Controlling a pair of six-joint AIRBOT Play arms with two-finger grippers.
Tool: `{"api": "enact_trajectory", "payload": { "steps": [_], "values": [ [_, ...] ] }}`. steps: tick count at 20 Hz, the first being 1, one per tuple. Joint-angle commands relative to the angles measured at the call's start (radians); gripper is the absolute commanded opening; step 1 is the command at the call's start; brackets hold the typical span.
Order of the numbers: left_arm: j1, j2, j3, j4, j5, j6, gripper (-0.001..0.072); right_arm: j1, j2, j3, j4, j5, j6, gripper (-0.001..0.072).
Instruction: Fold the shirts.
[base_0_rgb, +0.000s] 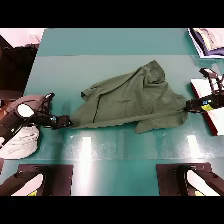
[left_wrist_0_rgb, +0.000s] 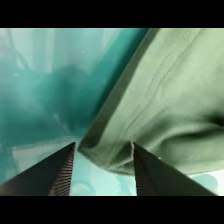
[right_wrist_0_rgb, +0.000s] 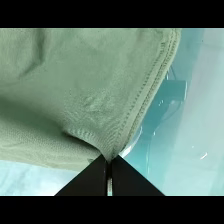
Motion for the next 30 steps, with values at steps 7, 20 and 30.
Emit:
{"api": "enact_trajectory", "payload": {
  "steps": [7,20,30],
  "values": [
    [0.004,-0.018,0.031,-0.069,0.009,0.041,0.0028,0.0,-0.001,0.001,0.0,0.075,0.0,0.002],
    [0.004,-0.016,0.101,-0.055,-0.125,0.119,0.0028,-0.353,-0.1,-0.145,0.199,0.092,-0.054,0.0524],
    [0.004,-0.016,0.101,-0.055,-0.113,0.119,0.0028,-0.279,0.032,-0.428,0.269,-0.137,-0.117,0.0333]
  ]
}}
